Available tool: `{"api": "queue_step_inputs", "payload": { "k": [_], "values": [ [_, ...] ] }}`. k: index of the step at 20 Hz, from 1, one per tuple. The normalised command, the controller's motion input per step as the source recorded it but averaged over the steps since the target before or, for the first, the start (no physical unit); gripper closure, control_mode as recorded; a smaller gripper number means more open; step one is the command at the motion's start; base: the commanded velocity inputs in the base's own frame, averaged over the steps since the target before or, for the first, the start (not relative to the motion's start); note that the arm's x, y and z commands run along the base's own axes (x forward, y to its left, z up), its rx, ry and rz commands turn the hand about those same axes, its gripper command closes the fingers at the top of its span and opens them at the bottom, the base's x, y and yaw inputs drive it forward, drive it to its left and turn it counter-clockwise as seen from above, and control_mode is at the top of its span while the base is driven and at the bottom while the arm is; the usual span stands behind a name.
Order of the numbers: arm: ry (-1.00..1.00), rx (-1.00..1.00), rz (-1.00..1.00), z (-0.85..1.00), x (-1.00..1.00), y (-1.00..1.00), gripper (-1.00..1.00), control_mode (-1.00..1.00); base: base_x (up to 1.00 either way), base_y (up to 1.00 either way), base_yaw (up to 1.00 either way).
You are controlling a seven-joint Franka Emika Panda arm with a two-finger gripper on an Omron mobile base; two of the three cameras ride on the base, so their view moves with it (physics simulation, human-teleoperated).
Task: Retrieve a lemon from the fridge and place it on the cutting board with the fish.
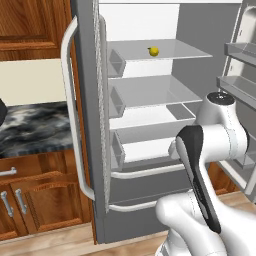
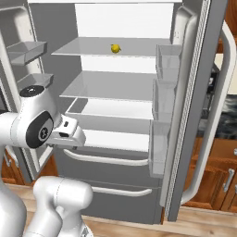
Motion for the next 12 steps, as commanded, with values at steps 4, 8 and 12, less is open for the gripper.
{"api": "queue_step_inputs", "payload": {
  "k": [4,8,12],
  "values": [
    [0.00,0.00,0.00,0.00,0.00,0.00,-1.00,1.00,0.07,-0.14,0.03],
    [0.00,0.00,0.00,0.00,0.00,0.00,-1.00,1.00,0.08,-0.26,0.00],
    [0.00,0.00,0.00,0.00,0.00,0.00,-1.00,1.00,0.06,-0.41,0.00]
  ]
}}
